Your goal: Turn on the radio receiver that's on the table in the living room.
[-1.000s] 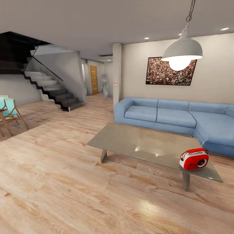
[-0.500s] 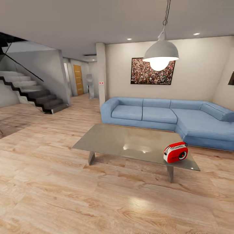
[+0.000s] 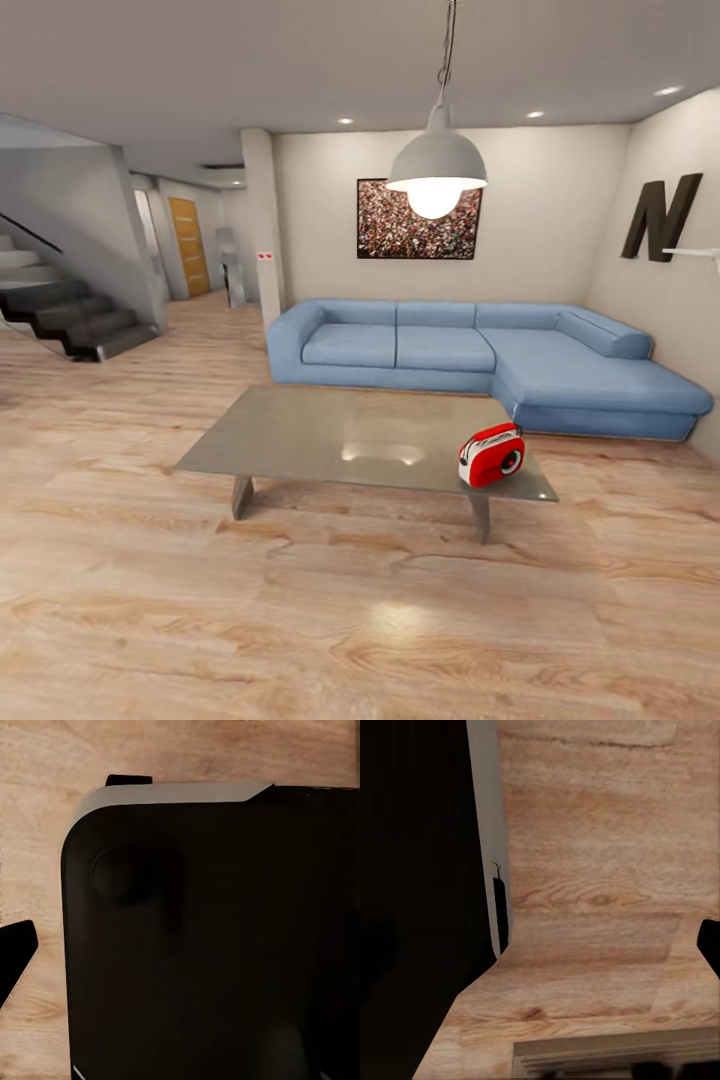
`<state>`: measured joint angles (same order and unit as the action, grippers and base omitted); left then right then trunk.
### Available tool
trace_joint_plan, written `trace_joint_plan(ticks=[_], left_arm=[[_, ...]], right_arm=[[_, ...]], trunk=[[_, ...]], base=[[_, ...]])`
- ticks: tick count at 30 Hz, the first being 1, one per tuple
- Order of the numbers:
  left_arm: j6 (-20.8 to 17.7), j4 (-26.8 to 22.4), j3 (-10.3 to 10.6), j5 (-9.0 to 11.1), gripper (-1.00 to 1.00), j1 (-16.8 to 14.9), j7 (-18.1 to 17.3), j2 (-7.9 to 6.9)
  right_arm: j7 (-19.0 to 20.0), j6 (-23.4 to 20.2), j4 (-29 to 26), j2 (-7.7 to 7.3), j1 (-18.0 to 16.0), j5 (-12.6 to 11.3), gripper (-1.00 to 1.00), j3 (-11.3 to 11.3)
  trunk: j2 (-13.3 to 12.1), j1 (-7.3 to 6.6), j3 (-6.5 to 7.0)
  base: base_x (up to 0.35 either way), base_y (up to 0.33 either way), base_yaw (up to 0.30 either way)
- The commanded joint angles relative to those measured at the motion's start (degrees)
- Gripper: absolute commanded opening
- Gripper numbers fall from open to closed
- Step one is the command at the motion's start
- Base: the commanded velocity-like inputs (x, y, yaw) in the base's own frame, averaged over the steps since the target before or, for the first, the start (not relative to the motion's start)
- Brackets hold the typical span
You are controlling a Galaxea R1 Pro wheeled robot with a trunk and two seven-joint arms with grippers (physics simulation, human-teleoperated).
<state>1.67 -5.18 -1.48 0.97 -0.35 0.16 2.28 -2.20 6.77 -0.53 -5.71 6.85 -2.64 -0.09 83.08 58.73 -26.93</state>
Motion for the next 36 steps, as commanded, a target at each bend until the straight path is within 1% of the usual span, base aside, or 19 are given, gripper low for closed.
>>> trace_joint_plan(ticks=[1, 36], left_arm=[[0.0, 0.0, 0.0, 0.0, 1.0, 0.0, 0.0, 0.0], [0.0, 0.0, 0.0, 0.0, 1.0, 0.0, 0.0, 0.18]], right_arm=[[0.0, 0.0, 0.0, 0.0, 0.0, 0.0, 1.0, 0.0], [0.0, 0.0, 0.0, 0.0, 0.0, 0.0, 1.0, 0.0]], trunk=[[0.0, 0.0, 0.0], [0.0, 0.0, 0.0]], base=[[0.0, 0.0, -0.287], [0.0, 0.0, -0.287]])
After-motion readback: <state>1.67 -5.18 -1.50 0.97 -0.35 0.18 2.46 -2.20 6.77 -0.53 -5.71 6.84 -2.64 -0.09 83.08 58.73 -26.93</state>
